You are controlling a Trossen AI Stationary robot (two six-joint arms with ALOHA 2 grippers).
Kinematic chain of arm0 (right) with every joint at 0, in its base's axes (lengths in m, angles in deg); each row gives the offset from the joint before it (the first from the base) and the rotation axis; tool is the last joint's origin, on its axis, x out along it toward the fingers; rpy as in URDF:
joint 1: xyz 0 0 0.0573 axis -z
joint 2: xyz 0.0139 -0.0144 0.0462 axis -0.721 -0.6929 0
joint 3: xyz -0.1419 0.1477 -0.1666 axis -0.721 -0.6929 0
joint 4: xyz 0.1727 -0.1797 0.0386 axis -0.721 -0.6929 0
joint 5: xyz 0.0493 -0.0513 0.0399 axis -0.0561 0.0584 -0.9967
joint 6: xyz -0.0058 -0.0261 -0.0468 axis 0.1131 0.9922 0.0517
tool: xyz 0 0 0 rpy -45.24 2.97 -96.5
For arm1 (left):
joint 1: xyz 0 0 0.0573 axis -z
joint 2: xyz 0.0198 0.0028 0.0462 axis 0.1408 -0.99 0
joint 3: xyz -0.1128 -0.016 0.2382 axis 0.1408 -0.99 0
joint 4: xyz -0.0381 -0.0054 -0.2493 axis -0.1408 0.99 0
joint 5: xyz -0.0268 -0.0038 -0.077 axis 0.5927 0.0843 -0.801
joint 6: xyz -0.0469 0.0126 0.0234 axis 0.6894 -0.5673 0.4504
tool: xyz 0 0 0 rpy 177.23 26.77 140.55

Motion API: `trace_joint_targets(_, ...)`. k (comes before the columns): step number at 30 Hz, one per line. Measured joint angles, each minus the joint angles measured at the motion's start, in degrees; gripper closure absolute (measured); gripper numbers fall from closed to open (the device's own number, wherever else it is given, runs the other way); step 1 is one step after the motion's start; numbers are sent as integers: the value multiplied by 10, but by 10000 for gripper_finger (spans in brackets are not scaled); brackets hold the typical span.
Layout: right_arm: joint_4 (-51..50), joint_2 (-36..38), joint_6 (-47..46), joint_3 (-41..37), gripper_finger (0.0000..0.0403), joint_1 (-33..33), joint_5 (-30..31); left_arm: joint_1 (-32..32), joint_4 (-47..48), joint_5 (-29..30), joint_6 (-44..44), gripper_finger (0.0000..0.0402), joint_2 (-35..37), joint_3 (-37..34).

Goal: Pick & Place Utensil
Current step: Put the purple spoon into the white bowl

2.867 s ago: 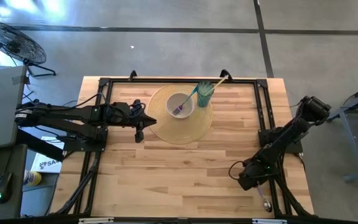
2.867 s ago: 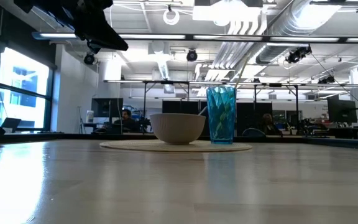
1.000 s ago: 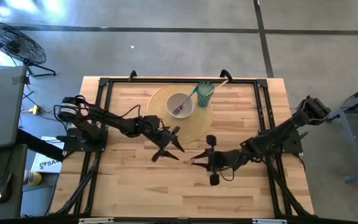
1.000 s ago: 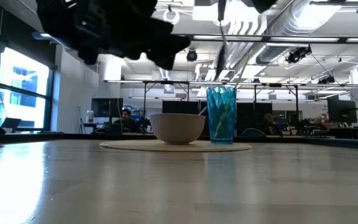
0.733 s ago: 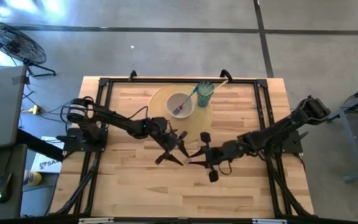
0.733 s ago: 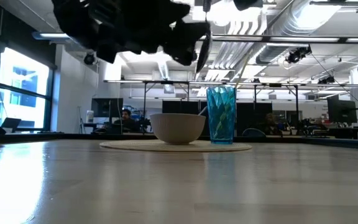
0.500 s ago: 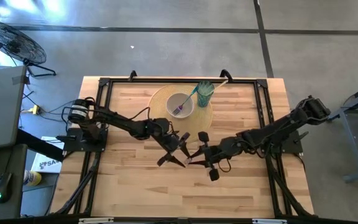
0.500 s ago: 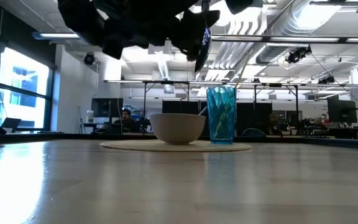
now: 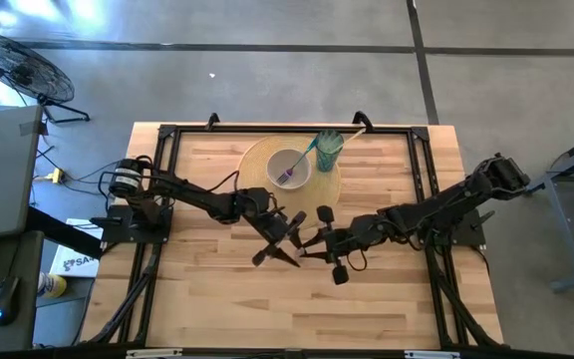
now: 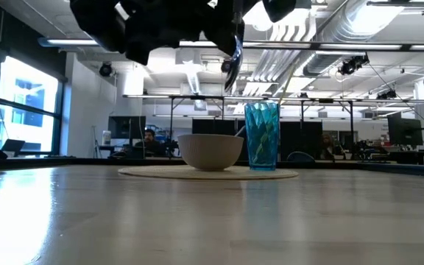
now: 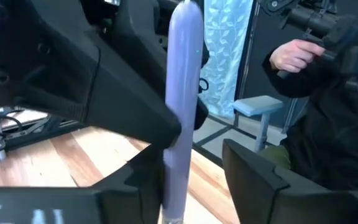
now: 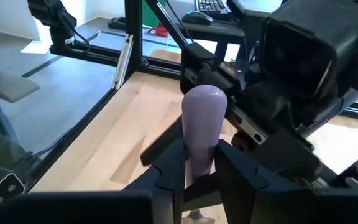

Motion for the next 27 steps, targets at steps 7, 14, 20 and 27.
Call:
trace_joint_targets(7, 4, 0, -1, 0, 332, 0, -27, -1, 3, -24, 0, 313, 0, 0)
trace_joint_targets(14, 4, 0, -8, 2, 335, 0, -32, -2, -1, -19, 1, 371, 0, 0)
trace_joint_targets(20, -6, 3, -34, 0, 305, -14, 35, -2, 24, 11, 2, 371, 1, 0)
trace_joint_targets(27, -10, 51, 11, 0, 243, -64, 159, -6, 94, 70, 0, 371, 35, 0)
